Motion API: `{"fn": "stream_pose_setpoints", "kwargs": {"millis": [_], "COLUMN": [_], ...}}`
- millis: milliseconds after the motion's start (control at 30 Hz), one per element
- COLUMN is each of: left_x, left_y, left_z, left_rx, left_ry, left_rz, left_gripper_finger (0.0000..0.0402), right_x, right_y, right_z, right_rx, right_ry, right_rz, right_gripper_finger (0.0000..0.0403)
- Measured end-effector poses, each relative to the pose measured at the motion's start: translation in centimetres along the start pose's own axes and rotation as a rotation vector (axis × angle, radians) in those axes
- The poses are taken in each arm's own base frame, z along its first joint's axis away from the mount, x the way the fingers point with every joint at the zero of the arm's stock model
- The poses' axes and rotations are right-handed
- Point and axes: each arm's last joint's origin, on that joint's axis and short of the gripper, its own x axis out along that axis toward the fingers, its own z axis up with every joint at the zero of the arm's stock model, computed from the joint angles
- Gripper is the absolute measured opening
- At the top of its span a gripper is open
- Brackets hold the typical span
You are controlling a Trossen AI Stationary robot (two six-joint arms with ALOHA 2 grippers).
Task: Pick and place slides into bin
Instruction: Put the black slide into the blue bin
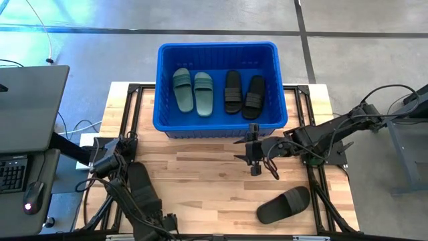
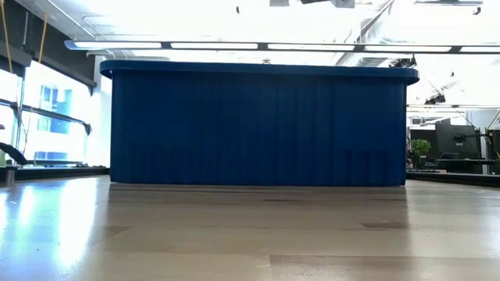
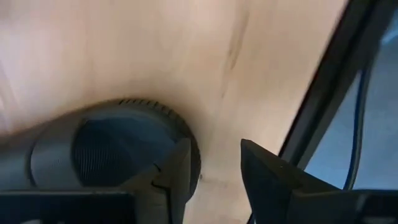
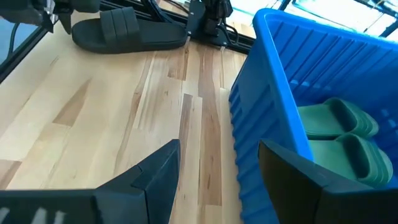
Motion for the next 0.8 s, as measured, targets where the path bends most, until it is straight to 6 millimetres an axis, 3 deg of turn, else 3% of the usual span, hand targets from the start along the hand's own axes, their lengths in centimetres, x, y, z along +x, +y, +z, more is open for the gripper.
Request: {"fn": "stream_pose_setpoints", "kwargs": {"millis": [233, 433, 800], "left_x": [-0.1, -0.2, 0.6], "left_y": [0.1, 1.5, 0.6], "left_z": [-0.1, -0.8, -0.2], "left_rx": [-0.043, -0.111, -0.092], "left_ry": [0.013, 0.071, -0.005], "left_rz": [0.006, 0.153, 0.104], "left_gripper_finger": [0.0142, 0.0129, 0.014], "right_x": [0.0, 0.0, 0.0], "right_y": [0.0, 0.0, 0.0], "right_z": [-0.2, -0.2, -0.2], "right_rx": [0.007, 0.006, 0.006], "right_ry": [0.016, 0.017, 0.018], "right_rz": [0.002, 0.002, 0.002], "right_gripper_finger": [0.0206, 0.0206, 0.0206]}}
